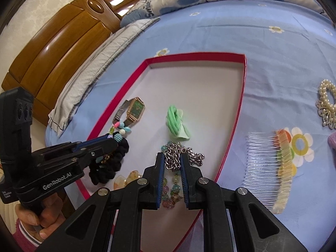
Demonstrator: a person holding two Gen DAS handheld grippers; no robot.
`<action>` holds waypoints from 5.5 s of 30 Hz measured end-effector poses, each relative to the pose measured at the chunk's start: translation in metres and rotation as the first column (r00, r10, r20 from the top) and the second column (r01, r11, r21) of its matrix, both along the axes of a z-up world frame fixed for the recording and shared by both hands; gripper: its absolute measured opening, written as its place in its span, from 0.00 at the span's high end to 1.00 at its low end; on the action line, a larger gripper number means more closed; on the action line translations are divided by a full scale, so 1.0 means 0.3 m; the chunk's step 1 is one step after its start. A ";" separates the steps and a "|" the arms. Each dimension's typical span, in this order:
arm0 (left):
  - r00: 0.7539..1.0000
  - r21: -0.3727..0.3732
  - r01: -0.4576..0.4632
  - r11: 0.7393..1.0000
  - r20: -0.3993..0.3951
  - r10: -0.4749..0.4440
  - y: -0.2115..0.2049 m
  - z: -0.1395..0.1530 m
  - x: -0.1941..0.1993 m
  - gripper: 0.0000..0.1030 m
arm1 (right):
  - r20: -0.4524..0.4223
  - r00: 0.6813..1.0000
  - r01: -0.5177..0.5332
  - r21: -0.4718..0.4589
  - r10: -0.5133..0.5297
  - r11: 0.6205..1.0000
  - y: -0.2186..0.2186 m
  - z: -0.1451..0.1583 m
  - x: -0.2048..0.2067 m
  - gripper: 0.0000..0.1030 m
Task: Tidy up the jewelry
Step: 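Carry the bead bracelet onto the scrunchie with the left tool while the right drops the chain in the tray, then grasp the purple bow hair tie with the left tool while the right grasps the green braided tie, then lower the bow tie into the tray with the left tool while the right releases the braided tie there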
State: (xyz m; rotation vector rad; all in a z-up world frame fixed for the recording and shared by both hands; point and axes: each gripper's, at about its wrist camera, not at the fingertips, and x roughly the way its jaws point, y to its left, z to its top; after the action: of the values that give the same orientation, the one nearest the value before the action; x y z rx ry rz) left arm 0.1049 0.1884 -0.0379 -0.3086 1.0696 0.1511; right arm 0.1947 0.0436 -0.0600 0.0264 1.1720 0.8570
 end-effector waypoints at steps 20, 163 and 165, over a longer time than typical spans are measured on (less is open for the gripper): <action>1.000 -0.008 -0.011 1.000 0.004 0.012 0.001 0.017 -0.021 0.70 | -0.002 1.000 0.012 0.022 -0.012 1.000 -0.021 0.039 -0.009 0.72; 0.992 -0.120 0.125 0.985 0.019 -0.123 -0.387 0.119 0.081 0.90 | 0.043 0.958 0.276 0.139 -0.284 0.951 -0.570 0.143 0.020 0.92; 0.994 -0.120 0.110 0.987 0.023 -0.109 -0.361 0.124 0.064 0.90 | 0.047 0.962 0.262 0.138 -0.271 0.955 -0.545 0.152 0.013 0.92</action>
State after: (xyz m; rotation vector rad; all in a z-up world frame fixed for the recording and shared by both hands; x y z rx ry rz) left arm 0.1242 0.0802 -0.0006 -0.3589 1.0789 -0.0150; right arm 0.1987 -0.1200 -0.0145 0.2571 1.0211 0.6886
